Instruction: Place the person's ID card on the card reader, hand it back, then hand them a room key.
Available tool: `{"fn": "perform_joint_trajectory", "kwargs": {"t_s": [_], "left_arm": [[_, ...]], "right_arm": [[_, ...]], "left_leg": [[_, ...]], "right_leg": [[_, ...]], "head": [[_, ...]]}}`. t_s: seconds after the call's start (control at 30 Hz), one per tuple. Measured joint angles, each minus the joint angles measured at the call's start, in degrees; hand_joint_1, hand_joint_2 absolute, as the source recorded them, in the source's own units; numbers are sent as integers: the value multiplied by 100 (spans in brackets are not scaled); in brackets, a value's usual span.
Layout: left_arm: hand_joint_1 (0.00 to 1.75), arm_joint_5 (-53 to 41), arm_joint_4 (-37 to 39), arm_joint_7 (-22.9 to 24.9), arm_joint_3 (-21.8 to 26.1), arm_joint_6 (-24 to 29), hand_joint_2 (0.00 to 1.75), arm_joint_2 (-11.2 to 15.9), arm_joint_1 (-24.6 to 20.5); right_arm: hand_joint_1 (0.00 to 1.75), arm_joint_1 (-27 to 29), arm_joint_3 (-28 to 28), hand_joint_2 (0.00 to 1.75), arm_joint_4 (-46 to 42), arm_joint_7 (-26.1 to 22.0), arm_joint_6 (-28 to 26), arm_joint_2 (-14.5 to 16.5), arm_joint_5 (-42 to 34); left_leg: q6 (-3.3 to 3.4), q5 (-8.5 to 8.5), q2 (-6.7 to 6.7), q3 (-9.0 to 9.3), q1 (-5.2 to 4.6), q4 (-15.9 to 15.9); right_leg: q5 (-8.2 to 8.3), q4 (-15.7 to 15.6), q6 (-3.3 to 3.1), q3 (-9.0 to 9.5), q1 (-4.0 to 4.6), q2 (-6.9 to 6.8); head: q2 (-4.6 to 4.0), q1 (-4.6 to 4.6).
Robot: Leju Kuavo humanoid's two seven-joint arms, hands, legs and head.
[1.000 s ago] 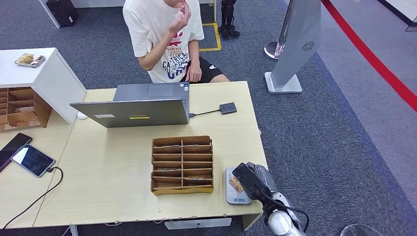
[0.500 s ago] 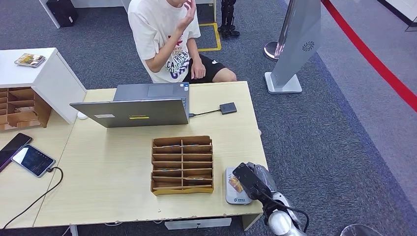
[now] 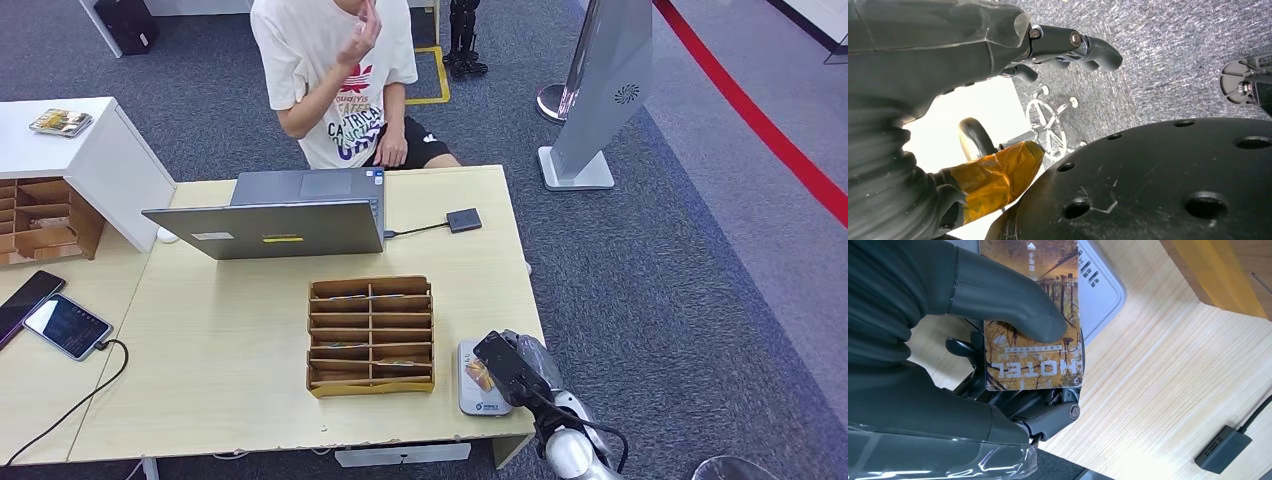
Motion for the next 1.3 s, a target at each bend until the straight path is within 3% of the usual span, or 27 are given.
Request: {"fn": "perform_joint_trajectory", "kwargs": {"t_s": [1.0, 1.13, 1.3], "left_arm": [[0, 0, 0, -10, 0, 21, 175, 0, 1], [0, 15, 0, -17, 0, 29, 175, -1, 2], [0, 99, 0, -63, 0, 29, 175, -21, 22]], "right_arm": [[175, 24, 2, 175, 4, -12, -89, 0, -7], [175, 89, 2, 175, -46, -169, -324, 0, 9], [175, 387, -57, 175, -678, -656, -991, 31, -91]], "left_leg": [[0, 0, 0, 1, 0, 0], [0, 0, -1, -2, 0, 0], [0, 0, -2, -12, 0, 0]], "right_leg": [[0, 0, 0, 1, 0, 0], [0, 0, 0, 1, 0, -2], [0, 0, 0, -8, 0, -2]], "head": [[0, 0], [0, -1], [0, 0]]}}
